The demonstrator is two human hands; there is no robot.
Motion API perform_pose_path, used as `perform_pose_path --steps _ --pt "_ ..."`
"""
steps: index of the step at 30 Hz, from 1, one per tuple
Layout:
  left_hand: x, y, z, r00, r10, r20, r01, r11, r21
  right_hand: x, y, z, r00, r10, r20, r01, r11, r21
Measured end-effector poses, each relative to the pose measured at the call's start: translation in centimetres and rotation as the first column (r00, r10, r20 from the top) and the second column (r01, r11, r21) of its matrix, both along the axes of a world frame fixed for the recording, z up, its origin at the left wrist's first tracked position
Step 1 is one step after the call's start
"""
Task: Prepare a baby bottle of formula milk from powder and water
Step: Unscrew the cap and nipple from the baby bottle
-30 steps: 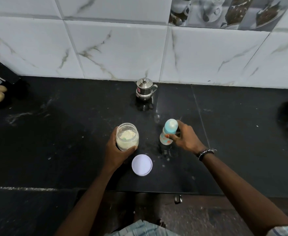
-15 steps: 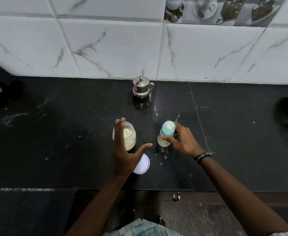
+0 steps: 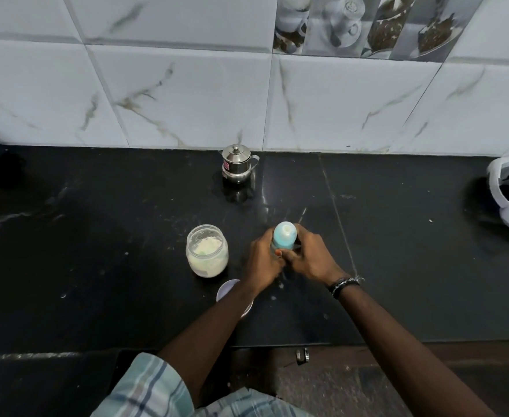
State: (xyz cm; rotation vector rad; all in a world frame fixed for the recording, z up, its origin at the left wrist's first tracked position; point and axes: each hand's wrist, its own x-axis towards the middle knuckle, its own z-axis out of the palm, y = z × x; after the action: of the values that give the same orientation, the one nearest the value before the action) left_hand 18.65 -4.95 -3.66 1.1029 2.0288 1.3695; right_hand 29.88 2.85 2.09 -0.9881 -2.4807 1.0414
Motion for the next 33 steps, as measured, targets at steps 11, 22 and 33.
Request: perform_pose_path --steps 11,22,33 --pt "-0.7 0.4 -1.3 1.000 -0.022 0.010 0.022 1.000 0.018 -2.8 0.8 5.9 0.887 -0.057 0.457 -0.176 0.874 0.452" --pt "-1.2 0.7 -0.2 0.994 -0.049 0.094 0.039 0.994 0.106 -5.9 -0.7 6.9 0.841 0.008 0.541 -0.265 0.879 0.398" --pt "-1.2 0.7 -0.3 0.993 -0.076 0.093 0.058 0.981 0.187 -5.0 -0.4 9.0 0.750 0.154 0.643 -0.467 0.811 0.351"
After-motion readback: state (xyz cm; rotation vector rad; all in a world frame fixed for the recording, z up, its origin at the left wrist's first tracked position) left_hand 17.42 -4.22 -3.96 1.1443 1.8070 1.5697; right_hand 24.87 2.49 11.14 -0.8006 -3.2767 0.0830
